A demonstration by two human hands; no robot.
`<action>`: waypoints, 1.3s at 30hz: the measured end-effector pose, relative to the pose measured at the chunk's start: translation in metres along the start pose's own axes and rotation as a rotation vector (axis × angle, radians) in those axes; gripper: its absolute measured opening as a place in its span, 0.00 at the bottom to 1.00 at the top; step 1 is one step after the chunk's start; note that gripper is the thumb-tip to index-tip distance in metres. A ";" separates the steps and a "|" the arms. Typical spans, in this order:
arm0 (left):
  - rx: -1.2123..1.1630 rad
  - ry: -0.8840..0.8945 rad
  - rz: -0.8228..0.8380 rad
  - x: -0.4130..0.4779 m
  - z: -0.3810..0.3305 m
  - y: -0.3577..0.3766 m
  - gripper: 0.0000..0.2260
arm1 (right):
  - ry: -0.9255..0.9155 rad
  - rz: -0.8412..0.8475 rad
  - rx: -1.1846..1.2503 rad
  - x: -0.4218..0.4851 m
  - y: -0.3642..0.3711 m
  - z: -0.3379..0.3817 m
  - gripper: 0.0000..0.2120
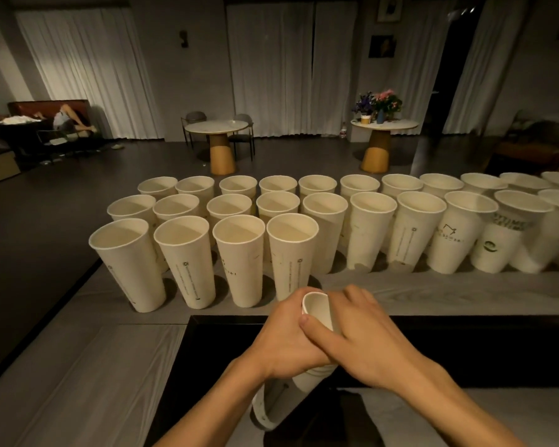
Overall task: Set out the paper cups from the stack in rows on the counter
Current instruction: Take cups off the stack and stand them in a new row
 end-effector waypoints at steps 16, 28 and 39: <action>0.148 0.059 -0.062 0.002 -0.055 0.051 0.25 | 0.016 0.014 -0.027 -0.027 -0.033 -0.032 0.38; 0.105 0.073 -0.060 0.005 -0.051 0.065 0.38 | -0.110 0.029 -0.063 -0.025 -0.033 -0.057 0.31; 0.019 0.075 -0.129 0.020 -0.038 0.101 0.42 | -0.048 -0.050 -0.014 -0.026 -0.060 -0.089 0.36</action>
Point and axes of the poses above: each hand's wrist, its own x-axis towards the middle knuckle, its own y-axis out of the palm, z = x × y, the point moved 6 cm from there along x, towards the middle knuckle, and after that the axes turned 11 degrees about -y, right-handed, at the moved point
